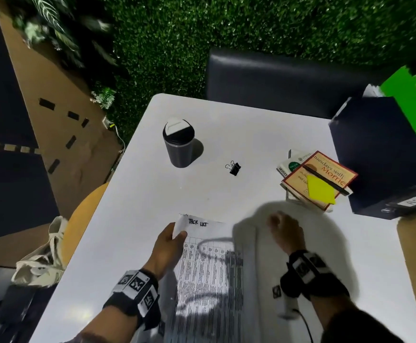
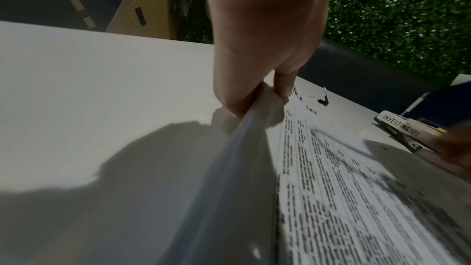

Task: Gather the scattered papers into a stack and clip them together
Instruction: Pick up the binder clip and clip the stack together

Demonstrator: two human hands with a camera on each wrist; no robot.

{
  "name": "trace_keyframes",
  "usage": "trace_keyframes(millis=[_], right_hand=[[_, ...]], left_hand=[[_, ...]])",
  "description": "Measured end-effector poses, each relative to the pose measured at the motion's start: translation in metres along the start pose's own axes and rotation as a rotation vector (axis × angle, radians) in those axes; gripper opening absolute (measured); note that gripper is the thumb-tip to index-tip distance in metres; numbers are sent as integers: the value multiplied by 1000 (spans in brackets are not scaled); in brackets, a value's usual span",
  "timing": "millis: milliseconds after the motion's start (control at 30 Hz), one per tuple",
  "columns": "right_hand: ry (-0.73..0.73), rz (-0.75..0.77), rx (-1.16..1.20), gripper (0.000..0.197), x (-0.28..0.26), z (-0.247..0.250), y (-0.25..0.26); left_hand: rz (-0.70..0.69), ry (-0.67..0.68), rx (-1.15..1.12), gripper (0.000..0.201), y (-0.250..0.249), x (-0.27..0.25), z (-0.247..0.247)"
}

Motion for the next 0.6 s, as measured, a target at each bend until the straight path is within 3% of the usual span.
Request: trace_keyframes(millis=[100,133,200,233,333,400,467,600], right_hand=[[-171,354,-191,27,49,18,63],[-150,418,-239,27,60,12,78],[-65,449,-308,23,79,-3,97],[-60,464,-334,29,87,-10,105],[-23,453,-356,56,112,-27,121],[64,453,-375,63,125,-37,128],[134,473,-416,58,135,-47,131],[119,509,-445,39,140,-47,130]], left_hand=[[-30,-4,67,23,2,12,0],[-54,11,72,30,2,16,0],[-117,73,105,42,-3,24,-2],[-145,107,140,45,-5,28,-3],[-184,127,278,37,-11,39,-3],[-181,106,329,31,-15,46,-1],[-182,134,323,27,-19,50,-2],[-179,177,357,23,-25,56,-3]])
Point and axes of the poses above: each hand's wrist, its own x-axis towards the middle knuckle, its own z-axis out of the back of the hand, y = z × x, the point moved 8 cm from there along x, towards the middle knuckle, and after that the axes turned 1 degree about -z, right-handed, at the moved point
